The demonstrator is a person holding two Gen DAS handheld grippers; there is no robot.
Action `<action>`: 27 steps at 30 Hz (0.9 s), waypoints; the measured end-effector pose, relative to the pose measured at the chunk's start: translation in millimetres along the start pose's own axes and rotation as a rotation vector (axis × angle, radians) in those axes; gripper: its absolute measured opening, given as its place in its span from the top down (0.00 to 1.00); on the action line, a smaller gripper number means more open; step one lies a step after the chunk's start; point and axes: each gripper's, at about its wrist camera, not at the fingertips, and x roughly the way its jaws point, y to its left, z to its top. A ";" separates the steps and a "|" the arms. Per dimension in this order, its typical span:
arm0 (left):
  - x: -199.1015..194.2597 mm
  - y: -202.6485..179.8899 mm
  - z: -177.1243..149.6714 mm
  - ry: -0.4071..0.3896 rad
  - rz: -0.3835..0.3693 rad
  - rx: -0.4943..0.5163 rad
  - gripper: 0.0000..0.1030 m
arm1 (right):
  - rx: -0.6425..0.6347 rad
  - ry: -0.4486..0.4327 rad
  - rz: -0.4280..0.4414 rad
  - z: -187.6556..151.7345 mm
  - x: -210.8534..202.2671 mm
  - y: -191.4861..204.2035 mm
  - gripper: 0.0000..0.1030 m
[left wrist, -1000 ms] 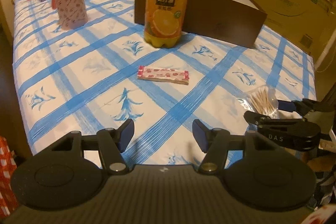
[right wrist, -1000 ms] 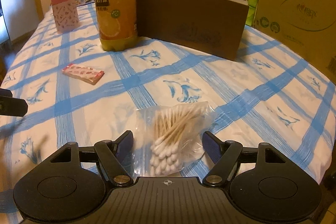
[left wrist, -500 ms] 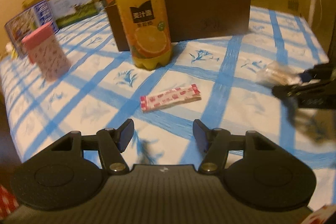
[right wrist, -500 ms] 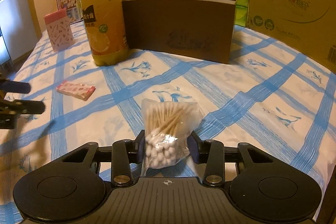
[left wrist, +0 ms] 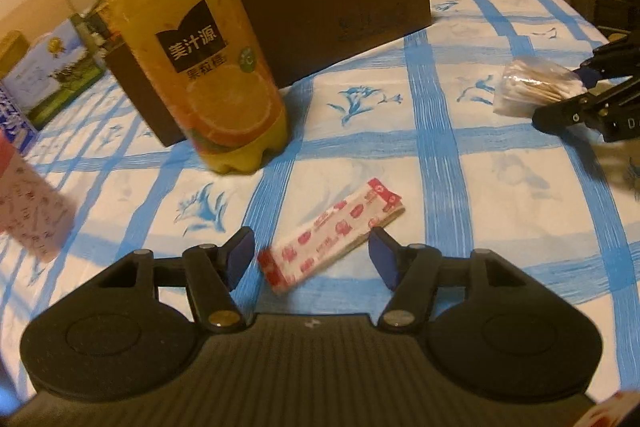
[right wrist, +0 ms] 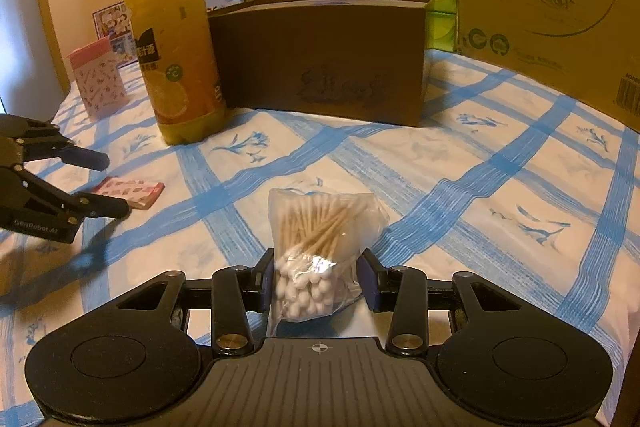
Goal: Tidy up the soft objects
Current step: 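Grasp the pink-and-white strip packet with the left gripper while the right gripper holds the swab bag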
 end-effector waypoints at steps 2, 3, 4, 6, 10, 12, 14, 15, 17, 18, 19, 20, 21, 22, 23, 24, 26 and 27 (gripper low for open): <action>6.0 7.2 3.3 0.008 -0.038 -0.007 0.31 | 0.006 -0.002 0.001 0.5 0.7 -1.5 0.60; 8.4 10.5 4.7 0.011 -0.051 -0.013 0.30 | 0.009 -0.003 0.002 0.8 0.9 -2.0 0.60; 11.2 13.8 6.2 0.018 -0.059 -0.021 0.30 | 0.014 -0.004 0.003 1.1 1.0 -2.7 0.60; 15.4 19.3 8.3 0.038 -0.083 -0.051 0.35 | 0.021 -0.005 0.004 1.7 1.3 -3.7 0.60; 15.6 24.2 9.1 0.069 -0.133 -0.165 0.54 | 0.027 -0.005 0.005 2.0 1.0 -4.1 0.60; 13.1 21.2 7.7 0.067 -0.134 -0.206 0.55 | 0.023 -0.003 0.003 1.8 0.4 -3.5 0.60; 10.2 16.5 6.6 0.071 -0.129 -0.247 0.55 | 0.025 -0.001 0.002 1.4 -0.6 -3.8 0.60; 8.6 14.1 6.8 0.075 -0.126 -0.264 0.55 | 0.029 0.000 0.002 1.1 -1.3 -4.3 0.60; 4.2 7.3 6.9 0.087 -0.121 -0.302 0.55 | 0.035 0.003 0.003 0.8 -2.0 -5.5 0.60; 1.8 2.5 7.2 0.096 -0.117 -0.321 0.55 | 0.038 0.004 0.004 0.8 -2.3 -5.9 0.60; -0.9 -2.7 7.5 0.103 -0.108 -0.335 0.55 | 0.038 0.006 0.005 0.9 -2.6 -6.2 0.60; -3.3 -8.4 8.1 0.110 -0.099 -0.343 0.55 | 0.037 0.007 0.005 1.0 -3.0 -6.1 0.59; -5.6 -14.1 8.6 0.115 -0.089 -0.342 0.55 | 0.037 0.008 0.006 0.8 -3.5 -6.1 0.59; -7.2 -19.3 9.4 0.115 -0.077 -0.338 0.54 | 0.036 0.008 0.006 0.8 -3.9 -6.1 0.59; -7.5 -22.9 10.1 0.115 -0.060 -0.333 0.54 | 0.036 0.008 0.006 0.8 -4.0 -6.0 0.59; -6.9 -24.4 11.2 0.116 -0.049 -0.329 0.52 | 0.037 0.007 0.005 0.8 -3.9 -5.8 0.59; -3.1 -22.1 14.1 0.118 -0.045 -0.345 0.51 | 0.034 0.007 0.005 0.6 -3.9 -5.2 0.56; -0.9 -20.2 14.8 0.123 -0.046 -0.353 0.52 | 0.031 0.007 0.005 0.6 -3.6 -4.8 0.53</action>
